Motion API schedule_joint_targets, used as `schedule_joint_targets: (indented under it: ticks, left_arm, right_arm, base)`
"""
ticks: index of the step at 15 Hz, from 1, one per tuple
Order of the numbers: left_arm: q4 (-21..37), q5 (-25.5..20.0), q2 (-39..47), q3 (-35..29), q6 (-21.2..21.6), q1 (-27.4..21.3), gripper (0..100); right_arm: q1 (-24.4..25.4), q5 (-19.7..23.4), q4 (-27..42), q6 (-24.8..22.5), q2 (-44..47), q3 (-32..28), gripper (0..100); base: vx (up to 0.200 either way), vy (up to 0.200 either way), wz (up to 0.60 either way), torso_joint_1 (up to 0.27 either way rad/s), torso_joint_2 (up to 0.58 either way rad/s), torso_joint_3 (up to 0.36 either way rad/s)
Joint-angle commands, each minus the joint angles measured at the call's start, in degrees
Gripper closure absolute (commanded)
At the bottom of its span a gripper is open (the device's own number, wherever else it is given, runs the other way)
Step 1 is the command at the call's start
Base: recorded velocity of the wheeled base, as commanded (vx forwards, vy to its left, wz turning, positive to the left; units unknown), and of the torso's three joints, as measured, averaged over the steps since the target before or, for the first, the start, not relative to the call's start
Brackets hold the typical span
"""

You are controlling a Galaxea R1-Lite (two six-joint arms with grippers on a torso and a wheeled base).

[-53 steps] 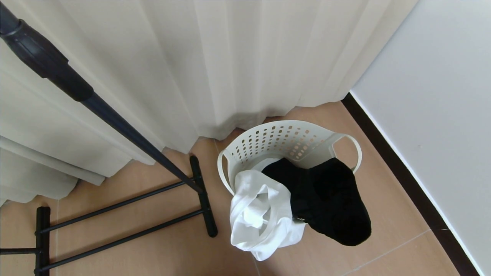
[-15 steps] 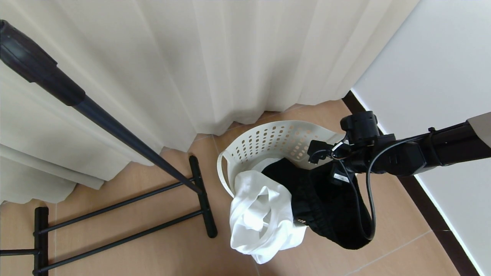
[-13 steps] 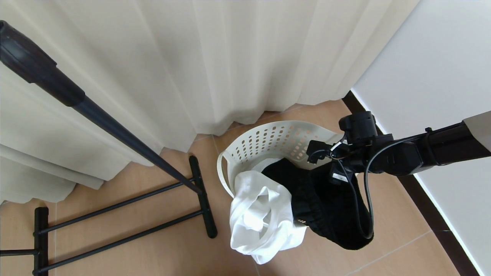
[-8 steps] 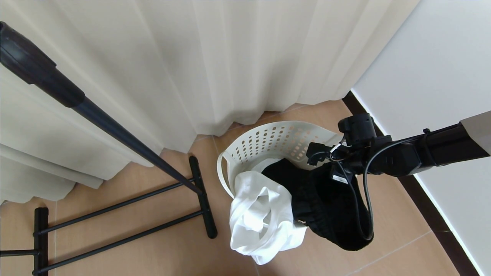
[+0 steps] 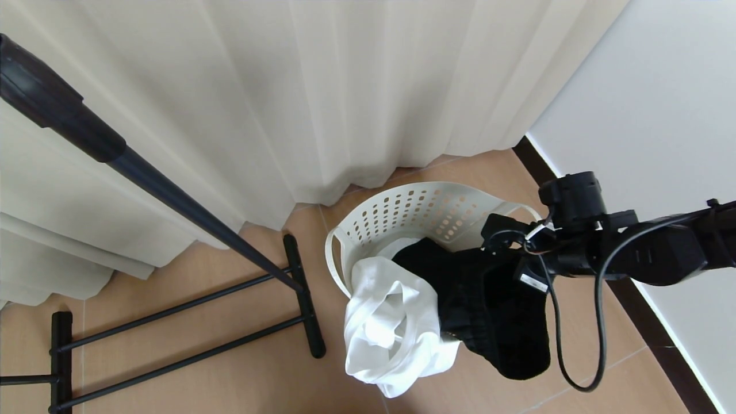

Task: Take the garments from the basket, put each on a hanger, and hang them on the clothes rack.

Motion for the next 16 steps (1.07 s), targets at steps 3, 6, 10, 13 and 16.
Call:
schedule_joint_targets:
  ticks: [3, 6, 10, 13, 16]
  left_arm:
    - [0.0, 0.0, 0.1, 0.0, 0.0, 0.0, 0]
    - [0.0, -0.3, 0.1, 0.0, 2.2, 0.0, 0]
    - [0.0, -0.3, 0.1, 0.0, 0.9, 0.0, 0]
    - [0.0, -0.2, 0.1, 0.0, 0.8, 0.0, 0]
    - [0.0, -0.3, 0.1, 0.0, 0.8, -0.1, 0]
  right_arm:
    - [4.0, 4.8, 0.0, 12.7, -23.6, 16.0, 100]
    - [10.7, 5.1, 0.1, 25.5, -34.8, 20.6, 100]
    - [15.2, 5.1, 0.0, 36.0, -43.3, 20.9, 100]
    - [14.9, 5.2, -0.5, 36.2, -51.4, 23.8, 100]
    - [14.1, 5.0, -0.7, 36.0, -52.6, 24.6, 100]
  base:
    - [0.0, 0.0, 0.0, 0.0, 0.0, 0.0]
    - [0.0, 0.0, 0.0, 0.0, 0.0, 0.0]
    - [0.0, 0.0, 0.0, 0.0, 0.0, 0.0]
    - [0.0, 0.0, 0.0, 0.0, 0.0, 0.0]
    - [0.0, 0.0, 0.0, 0.0, 0.0, 0.0]
